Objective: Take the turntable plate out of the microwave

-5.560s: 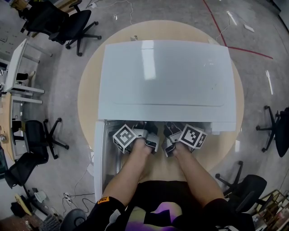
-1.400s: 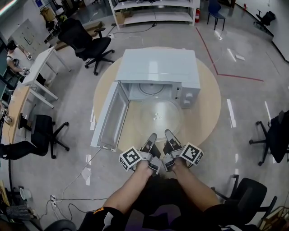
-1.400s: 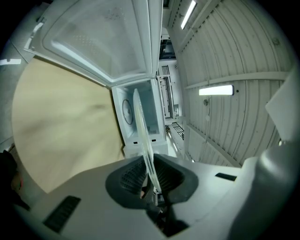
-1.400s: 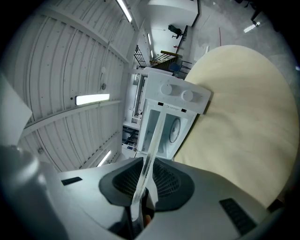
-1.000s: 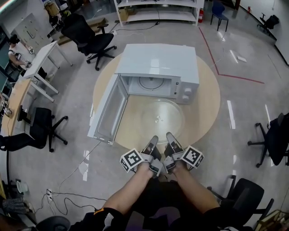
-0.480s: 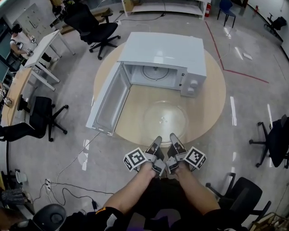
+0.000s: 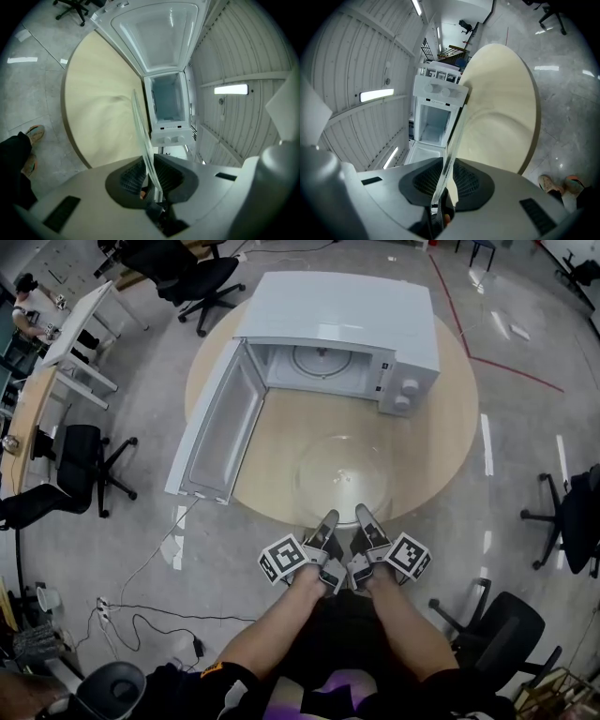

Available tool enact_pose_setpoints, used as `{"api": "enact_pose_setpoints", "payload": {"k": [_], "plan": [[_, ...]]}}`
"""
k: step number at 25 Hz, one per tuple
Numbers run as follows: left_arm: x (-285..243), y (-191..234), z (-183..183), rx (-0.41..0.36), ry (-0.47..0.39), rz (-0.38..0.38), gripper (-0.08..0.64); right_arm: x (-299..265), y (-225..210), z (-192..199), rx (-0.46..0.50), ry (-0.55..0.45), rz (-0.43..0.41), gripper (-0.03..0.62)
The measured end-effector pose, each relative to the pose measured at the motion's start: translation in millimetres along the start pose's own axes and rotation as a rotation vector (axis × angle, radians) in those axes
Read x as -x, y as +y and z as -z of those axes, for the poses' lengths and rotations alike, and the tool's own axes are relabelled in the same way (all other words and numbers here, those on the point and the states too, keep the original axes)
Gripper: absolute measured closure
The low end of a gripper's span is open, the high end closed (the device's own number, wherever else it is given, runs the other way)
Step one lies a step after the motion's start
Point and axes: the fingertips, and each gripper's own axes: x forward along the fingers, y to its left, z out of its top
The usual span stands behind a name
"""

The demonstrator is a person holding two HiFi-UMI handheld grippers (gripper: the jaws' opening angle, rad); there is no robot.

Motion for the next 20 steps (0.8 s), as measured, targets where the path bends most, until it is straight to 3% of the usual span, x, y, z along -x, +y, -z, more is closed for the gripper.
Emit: {"api": "enact_pose_setpoints", "payload": {"k": [20], "plan": [[-16.1,8.6,-13.5,0.048,-0.044,-0.052,0.485,-18.3,-18.0,-2.5,-0.075,0.031,-0.001,0.520]]}}
